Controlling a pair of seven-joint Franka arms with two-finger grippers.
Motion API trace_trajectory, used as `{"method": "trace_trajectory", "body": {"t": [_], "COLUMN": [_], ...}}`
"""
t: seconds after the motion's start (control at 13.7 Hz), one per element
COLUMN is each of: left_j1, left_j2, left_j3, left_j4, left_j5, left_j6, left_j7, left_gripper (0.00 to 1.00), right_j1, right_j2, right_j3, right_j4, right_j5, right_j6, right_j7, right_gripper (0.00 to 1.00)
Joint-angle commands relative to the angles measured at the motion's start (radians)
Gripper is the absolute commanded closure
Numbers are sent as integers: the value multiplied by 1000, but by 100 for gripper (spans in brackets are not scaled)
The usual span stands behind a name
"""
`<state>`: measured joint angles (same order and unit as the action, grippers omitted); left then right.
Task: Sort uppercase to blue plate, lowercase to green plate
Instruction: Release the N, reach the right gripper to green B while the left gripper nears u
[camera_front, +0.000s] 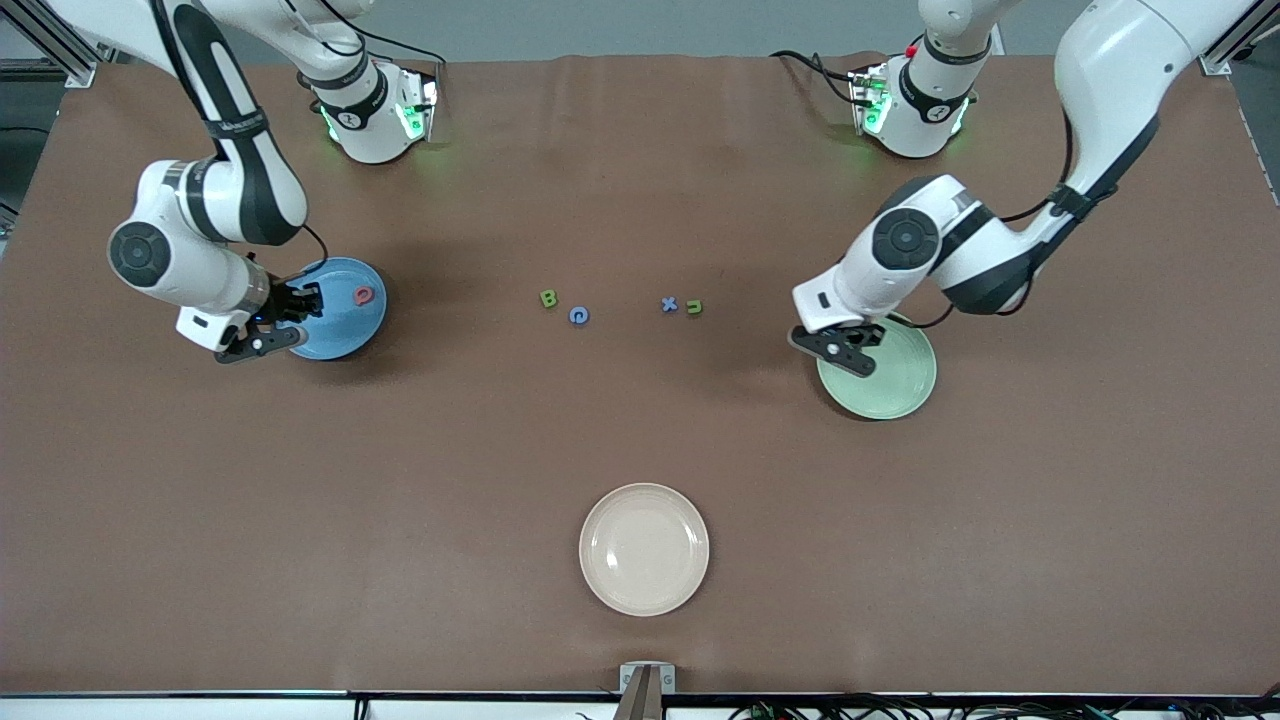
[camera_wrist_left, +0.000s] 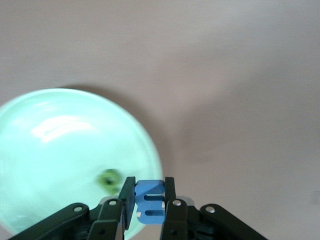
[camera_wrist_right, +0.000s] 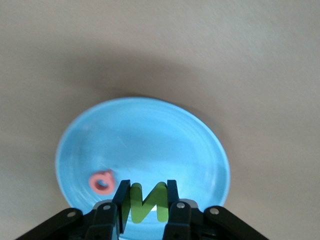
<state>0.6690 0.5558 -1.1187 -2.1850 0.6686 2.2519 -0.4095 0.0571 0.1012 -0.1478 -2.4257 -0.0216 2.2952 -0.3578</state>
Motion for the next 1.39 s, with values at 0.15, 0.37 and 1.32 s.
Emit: {"method": "trace_trajectory", "body": {"t": [0.15,0.37,1.32], "left_j1": [89,106,8], "left_j2": [-7,27,38], "left_j3": [23,33,-3], "left_j4": [-24,-29,-3], "left_j5": [126,167,155], "left_j6": [-6,5,-3], "left_j7": [12,12,-220], "left_gripper": [75,75,1], "right_j1": [-11,73,590], "right_j2": [-57,-106,26], "right_j3": [27,28,27], "right_j4": [-35,-33,23], "right_j5": [6,35,172], "right_j6": [-22,-78,157], "right_j7": [20,144,468], "right_gripper": [0,0,0]}}
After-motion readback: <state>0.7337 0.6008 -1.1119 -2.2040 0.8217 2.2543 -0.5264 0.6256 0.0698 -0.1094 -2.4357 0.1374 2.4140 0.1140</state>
